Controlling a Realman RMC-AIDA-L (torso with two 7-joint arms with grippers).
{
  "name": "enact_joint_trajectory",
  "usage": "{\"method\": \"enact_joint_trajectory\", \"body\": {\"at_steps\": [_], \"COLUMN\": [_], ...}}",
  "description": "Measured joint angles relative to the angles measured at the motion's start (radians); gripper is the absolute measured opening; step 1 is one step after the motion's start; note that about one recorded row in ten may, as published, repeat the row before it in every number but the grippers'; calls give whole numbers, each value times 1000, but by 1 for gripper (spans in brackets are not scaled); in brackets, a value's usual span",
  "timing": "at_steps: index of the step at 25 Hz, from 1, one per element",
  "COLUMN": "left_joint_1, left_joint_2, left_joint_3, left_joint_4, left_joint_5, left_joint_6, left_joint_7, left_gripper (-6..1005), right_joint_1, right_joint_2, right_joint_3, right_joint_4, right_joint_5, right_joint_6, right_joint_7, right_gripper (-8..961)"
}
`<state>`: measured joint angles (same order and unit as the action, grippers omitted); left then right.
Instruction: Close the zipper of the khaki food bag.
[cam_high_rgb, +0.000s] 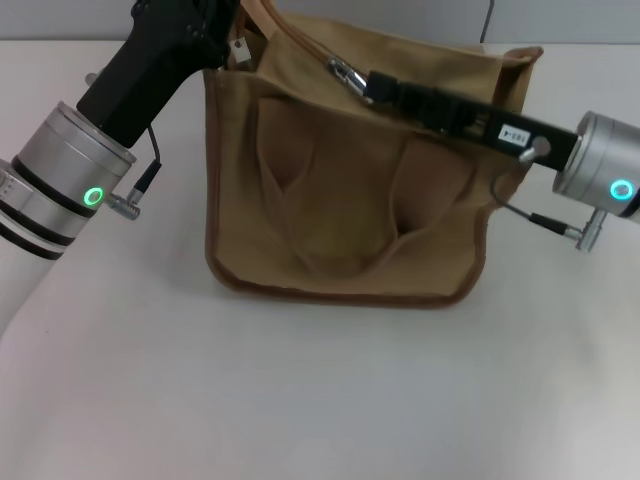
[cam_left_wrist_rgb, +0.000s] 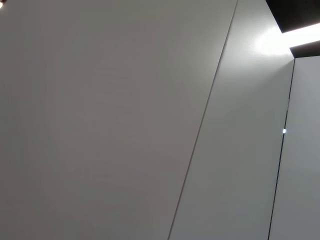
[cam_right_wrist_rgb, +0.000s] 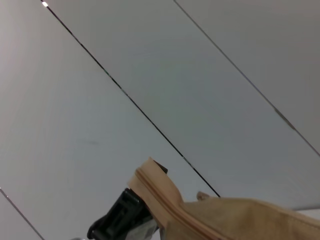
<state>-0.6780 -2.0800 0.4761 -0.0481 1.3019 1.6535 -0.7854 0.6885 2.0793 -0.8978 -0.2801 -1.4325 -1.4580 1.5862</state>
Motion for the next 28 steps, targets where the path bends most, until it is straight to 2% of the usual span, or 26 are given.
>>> {"method": "enact_joint_trajectory", "body": {"at_steps": [5,13,17,21,28], "left_joint_1": [7,10,10,8,8], "left_joint_2": [0,2,2,1,0], "left_joint_3": [-4,-14,-14,-14,-14], "left_joint_4": [3,6,7,6,3], "left_joint_5": [-1,-1,-2,-2,-1], "left_joint_6": [0,-5,-11,-15,-20], "left_joint_7": [0,0,0,0,-1], "left_gripper": [23,23,23,23,23], "right_joint_1": [-50,-193,-240,-259,-236], "right_joint_2": [-7,-14,-31,-36,-26], "right_joint_3": [-12,-8,-3,-2,-1], "right_joint_4": [-5,-95,-103,-122,-207], "right_joint_5": [-1,-2,-2,5,8], "right_joint_6": [-15,-52,-67,-109,-221], "right_joint_7": [17,75,78,63,18], "right_gripper": [-1,-1,0,0,4]}}
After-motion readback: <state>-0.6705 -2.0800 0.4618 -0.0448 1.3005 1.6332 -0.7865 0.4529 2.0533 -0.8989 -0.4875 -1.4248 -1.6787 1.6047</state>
